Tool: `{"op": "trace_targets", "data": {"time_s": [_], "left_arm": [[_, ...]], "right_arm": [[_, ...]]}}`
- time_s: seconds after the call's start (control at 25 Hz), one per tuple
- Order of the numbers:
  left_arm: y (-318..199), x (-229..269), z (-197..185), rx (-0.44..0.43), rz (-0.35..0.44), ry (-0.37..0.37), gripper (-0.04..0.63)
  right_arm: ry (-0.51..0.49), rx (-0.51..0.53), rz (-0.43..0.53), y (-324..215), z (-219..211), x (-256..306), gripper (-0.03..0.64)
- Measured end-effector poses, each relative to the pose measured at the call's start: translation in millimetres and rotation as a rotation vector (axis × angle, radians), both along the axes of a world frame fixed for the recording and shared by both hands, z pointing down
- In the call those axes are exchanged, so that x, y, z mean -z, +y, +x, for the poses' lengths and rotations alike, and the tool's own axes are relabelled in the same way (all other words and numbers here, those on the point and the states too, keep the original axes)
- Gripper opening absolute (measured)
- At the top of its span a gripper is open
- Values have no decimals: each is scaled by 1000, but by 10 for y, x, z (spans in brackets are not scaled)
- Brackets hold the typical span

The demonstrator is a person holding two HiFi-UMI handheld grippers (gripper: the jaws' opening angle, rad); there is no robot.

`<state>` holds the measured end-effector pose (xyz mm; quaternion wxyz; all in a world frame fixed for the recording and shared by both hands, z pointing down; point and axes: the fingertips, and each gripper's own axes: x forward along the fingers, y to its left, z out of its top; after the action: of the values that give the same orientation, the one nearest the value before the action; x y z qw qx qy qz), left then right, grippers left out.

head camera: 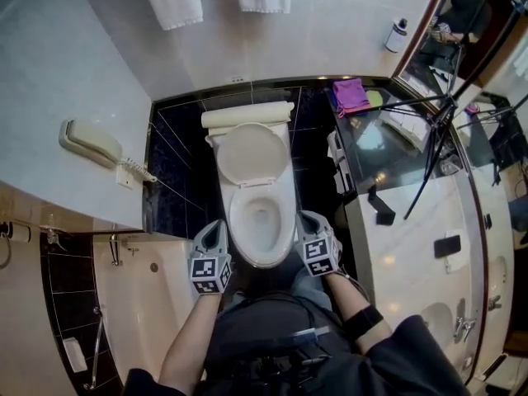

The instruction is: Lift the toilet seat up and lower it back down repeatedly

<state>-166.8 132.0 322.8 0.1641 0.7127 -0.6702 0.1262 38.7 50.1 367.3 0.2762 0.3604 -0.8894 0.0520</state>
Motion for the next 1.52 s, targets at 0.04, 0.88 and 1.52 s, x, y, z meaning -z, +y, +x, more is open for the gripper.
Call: {"op": "trace_targets", "data": {"time_s": [0.04, 0.88, 1.52], "left_arm": [[-1, 24, -10, 5, 3, 3, -4], [-136, -43, -31, -32, 32, -73, -3], [-168, -1024, 110, -81, -60, -96, -3]], "right_arm": [[-3, -5, 1, -21, 21, 12, 23], [36, -62, -45, -281, 98, -290, 31], [-26, -266, -432, 71, 542, -2177, 215]]}}
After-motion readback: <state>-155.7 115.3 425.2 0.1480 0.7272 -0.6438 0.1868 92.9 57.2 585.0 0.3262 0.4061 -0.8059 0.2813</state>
